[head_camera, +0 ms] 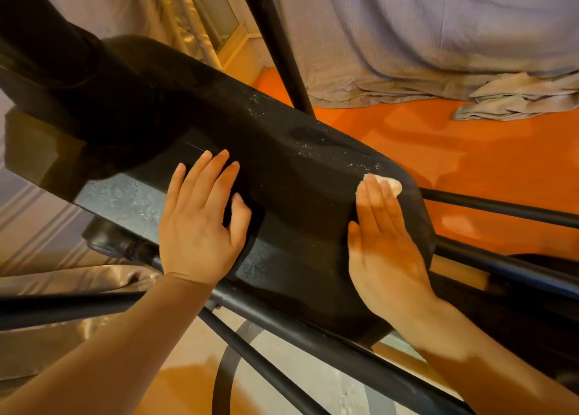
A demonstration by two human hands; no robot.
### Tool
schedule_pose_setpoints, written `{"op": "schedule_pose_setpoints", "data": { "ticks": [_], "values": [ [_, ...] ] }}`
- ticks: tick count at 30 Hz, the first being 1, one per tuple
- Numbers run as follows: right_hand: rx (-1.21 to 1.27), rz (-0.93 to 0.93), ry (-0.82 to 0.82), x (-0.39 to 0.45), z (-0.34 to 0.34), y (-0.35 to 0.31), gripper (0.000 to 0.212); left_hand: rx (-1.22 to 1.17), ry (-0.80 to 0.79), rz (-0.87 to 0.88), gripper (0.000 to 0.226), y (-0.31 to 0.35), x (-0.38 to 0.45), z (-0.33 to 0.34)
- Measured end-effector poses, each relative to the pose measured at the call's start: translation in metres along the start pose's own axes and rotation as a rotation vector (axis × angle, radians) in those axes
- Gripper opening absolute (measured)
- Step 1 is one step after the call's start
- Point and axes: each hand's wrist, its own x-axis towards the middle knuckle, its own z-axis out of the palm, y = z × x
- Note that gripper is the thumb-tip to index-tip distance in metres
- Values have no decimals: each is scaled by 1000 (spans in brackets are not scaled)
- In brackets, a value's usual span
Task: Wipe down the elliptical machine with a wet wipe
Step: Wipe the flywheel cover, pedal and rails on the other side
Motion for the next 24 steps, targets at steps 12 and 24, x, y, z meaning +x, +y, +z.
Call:
{"op": "schedule_pose_setpoints", "data": {
  "ticks": [12, 24],
  "values": [
    [322, -196, 133, 52, -4, -31, 56, -12, -1, 19, 42, -2, 0, 0],
    [146, 10, 168, -23, 6, -14, 55, 22, -2, 39, 43, -3, 0, 1]
  ]
}}
